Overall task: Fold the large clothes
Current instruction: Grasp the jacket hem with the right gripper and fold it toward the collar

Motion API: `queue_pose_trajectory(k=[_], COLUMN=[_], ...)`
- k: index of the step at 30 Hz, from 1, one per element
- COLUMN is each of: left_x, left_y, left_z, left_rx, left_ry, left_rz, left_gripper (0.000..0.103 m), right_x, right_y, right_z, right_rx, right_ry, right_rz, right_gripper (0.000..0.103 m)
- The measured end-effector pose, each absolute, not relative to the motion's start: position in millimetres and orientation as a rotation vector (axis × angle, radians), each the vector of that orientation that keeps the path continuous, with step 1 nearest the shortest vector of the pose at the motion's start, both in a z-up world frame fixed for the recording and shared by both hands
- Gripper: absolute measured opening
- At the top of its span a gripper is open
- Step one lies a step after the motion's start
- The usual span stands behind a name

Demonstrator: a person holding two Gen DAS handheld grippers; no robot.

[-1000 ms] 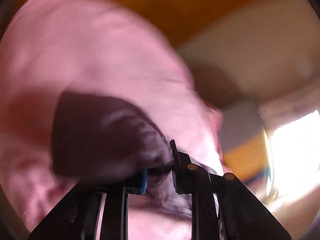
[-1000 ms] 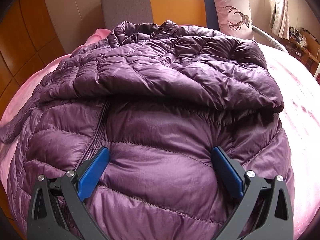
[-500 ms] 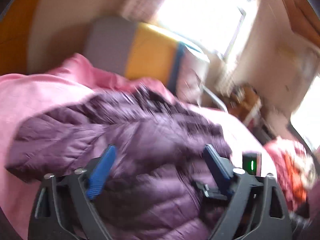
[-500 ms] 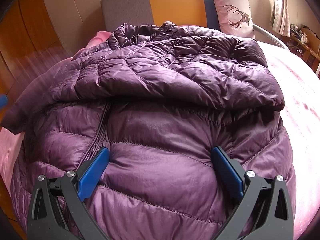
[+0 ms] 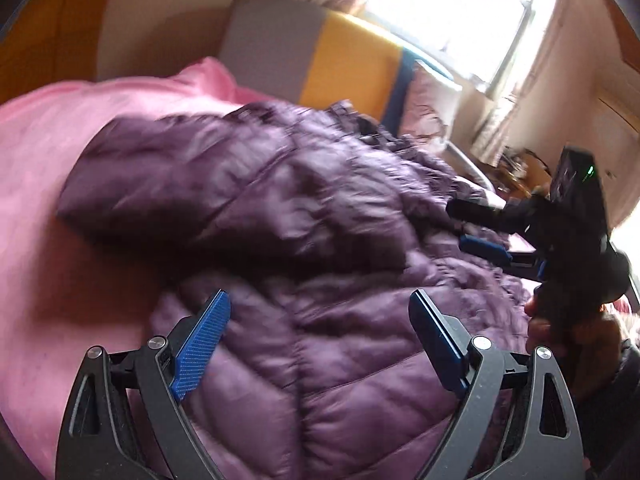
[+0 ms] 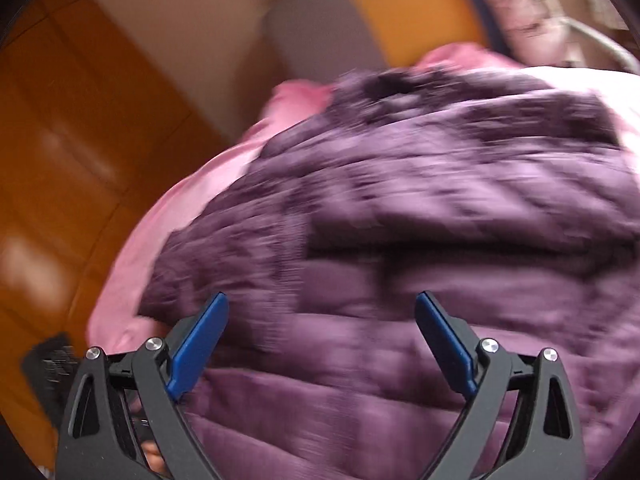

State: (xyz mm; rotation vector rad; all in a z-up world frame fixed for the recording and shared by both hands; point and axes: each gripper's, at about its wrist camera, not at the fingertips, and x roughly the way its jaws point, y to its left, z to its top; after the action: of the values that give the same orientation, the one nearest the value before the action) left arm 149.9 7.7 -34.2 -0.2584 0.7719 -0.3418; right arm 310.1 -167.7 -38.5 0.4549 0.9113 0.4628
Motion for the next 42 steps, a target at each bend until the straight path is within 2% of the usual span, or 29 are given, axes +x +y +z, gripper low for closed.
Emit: queue_pose_trajectory(k=[2,4,6,8,9,15,21,28,34,38,42], left_x=[150.9,152.6,152.3,154.1,155.6,173.1,196.6,213.4,245.9,269.9,281.1], left_y=[18.9,23.5,25.7,25.8,25.8,20.2,22.5,20.4,-1.9,25.6,58.3], left_z=[-39.3,-44.5,-44.5,-39.8,-37.6,-27.3,-21.9,-21.4,-20.0,-20.1,-25.6], left_rx=[-0.309,-0.338,-0.344,-0.354,-0.360,-0.390,-0.418,-0.438,-0.487,-0.567,-0.675], left_ry=[0.784,0.791,0.793,0.779,0.770,0.747,0.746,0.750,0.754,0.698,0.687], left_rz=[-0.335,-0.329,-0.329,-0.335,-0.339,-0.356,-0.320,-0.329,-0.423,-0.297,-0.300], left_gripper=[0.090,0.090,0.090,0.090,0.090,0.090,0.090,0.090,0.090,0.090,0.090], right_x=[326.9,337.9,340.0,338.6,337.8,334.9,340.1,335.4,323.5,318.5,320.0], right_y=[-140.0,-115.0,-95.3,-86.8,-85.8,-115.9,-185.6,-241.6,-257.1,-291.6,-312.0], right_z=[-45.5,-47.5,-38.1,-24.9,-16.3,17.0,36.1,20.1,30.6,29.8,13.4], right_rx=[0.437,0.390,0.303,0.270,0.264,0.345,0.509,0.615,0.601,0.645,0.666], right_ry=[0.961,0.992,0.972,0.940,0.916,0.810,0.730,0.748,0.710,0.676,0.718], right_rz=[0.487,0.502,0.487,0.487,0.484,0.415,0.226,0.101,0.086,-0.006,-0.059], right_gripper=[0.086,0.071,0.038,0.021,0.018,0.013,0.011,0.011,0.011,0.011,0.010])
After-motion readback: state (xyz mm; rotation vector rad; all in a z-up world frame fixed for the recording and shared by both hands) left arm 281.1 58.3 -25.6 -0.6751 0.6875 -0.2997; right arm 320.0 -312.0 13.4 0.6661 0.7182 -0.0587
